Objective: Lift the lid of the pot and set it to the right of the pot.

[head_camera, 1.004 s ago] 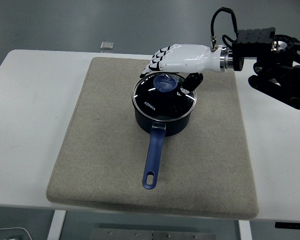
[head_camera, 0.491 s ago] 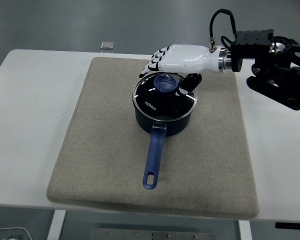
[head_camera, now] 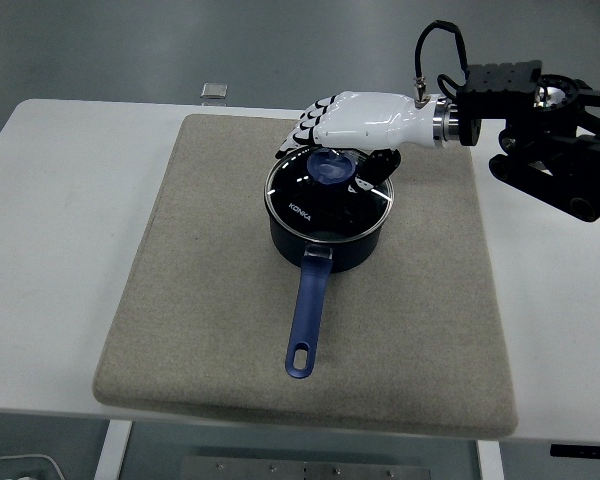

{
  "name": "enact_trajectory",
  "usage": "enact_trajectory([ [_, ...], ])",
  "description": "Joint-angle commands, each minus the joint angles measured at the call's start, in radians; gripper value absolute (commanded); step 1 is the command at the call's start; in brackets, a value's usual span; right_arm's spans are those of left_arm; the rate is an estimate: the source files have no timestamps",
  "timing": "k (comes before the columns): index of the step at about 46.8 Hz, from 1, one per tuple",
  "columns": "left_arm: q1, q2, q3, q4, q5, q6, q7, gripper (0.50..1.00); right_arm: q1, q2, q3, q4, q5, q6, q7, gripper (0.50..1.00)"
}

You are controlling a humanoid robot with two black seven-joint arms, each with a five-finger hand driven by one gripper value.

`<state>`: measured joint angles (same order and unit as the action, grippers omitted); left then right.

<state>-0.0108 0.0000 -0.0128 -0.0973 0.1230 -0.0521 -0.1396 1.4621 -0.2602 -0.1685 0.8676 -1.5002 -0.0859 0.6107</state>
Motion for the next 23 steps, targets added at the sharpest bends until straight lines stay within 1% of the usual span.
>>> enact_trajectory([
  [1,0.0,0.0,0.0,0.001,0.001,0.0,0.0,1.0,-0.002,0.004,0.0,-0.001,0.0,0.0,0.0,0.903],
  [10,0.0,0.0,0.0,0.001,0.0,0.0,0.0,1.0,-0.008,0.01,0.0,-0.004,0.0,0.0,0.0,0.901],
  [18,0.0,0.0,0.0,-0.002,0.0,0.0,0.0,1.0,-0.014,0.01,-0.002,-0.004,0.0,0.005,0.0,0.885],
  [23,0.0,0.0,-0.001,-0.002,0.001,0.0,0.0,1.0,-0.011,0.01,-0.002,-0.004,0.002,0.009,0.0,0.803],
])
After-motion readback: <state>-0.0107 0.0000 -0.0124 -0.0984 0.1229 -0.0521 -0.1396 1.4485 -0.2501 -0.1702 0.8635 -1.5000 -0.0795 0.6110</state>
